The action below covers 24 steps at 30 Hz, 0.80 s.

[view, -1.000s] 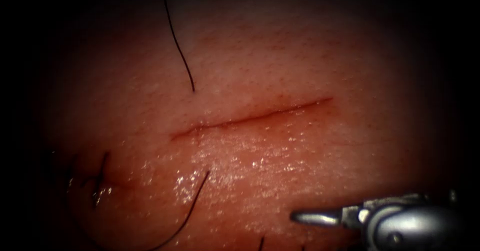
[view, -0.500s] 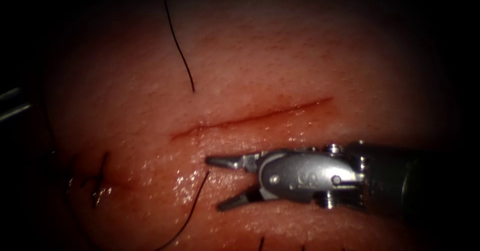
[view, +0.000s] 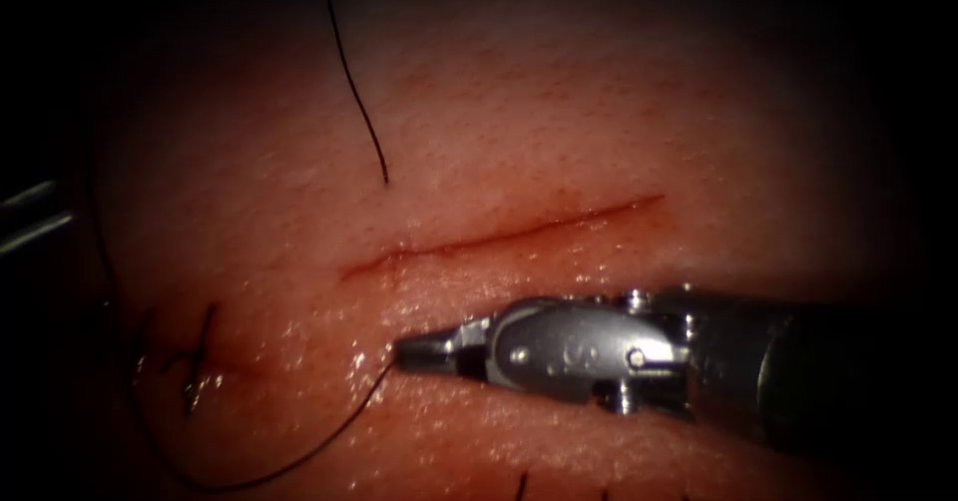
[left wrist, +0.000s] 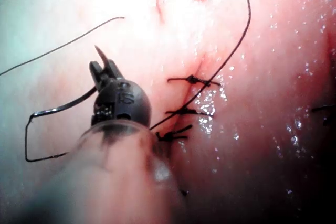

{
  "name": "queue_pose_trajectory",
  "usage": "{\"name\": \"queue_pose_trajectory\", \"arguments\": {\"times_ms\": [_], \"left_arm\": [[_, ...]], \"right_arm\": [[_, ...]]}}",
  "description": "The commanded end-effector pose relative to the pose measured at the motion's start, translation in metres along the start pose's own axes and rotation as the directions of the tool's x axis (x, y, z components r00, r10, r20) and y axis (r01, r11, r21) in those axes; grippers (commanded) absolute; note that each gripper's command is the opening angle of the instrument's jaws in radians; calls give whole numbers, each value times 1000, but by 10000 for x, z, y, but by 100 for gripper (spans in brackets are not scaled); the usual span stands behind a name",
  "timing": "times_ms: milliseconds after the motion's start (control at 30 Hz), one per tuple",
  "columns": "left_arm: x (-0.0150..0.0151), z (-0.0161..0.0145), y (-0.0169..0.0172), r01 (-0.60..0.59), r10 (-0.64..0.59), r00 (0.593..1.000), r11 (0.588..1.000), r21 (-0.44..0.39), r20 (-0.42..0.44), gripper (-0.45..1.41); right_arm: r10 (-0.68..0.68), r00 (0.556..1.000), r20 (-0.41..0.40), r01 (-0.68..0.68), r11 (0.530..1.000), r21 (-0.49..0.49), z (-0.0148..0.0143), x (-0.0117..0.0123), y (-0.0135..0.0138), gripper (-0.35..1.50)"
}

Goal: Wound Closure
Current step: Grasp suture with right hand near wound and pull away to lengthen working end of suture. Repeat until only a short tail remains.

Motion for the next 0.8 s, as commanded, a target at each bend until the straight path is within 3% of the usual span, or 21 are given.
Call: {"name": "queue_pose_trajectory", "arguments": {"times_ms": [33, 267, 467, 500, 667, 800], "left_arm": [[-1, 10, 1, 0, -1, 1000, 1000, -6, -4, -45], [2, 16, 7, -7, 7, 1000, 1000, -16, -3, -45], [1, 19, 9, -3, 3, 1000, 1000, -16, -2, -45], [1, 21, 11, -5, 5, 1000, 1000, -19, 1, -45], [2, 28, 17, -8, 8, 1000, 999, -32, 1, -45], [3, 30, 19, -6, 6, 1000, 999, -38, 1, -45]], "right_arm": [[7, 1000, 8, -7, 1000, 17, 7, 2, 2, -35], [7, 999, 36, -9, 999, 53, -18, 11, -29, -35], [-16, 999, 37, 13, 997, 81, -50, 39, -88, -35], [-24, 999, 39, 21, 996, 92, -57, 50, -109, -35], [-46, 998, 38, 40, 989, 141, -70, 75, -162, -35], [-61, 998, 22, 56, 982, 181, -70, 88, -189, -35]]}}
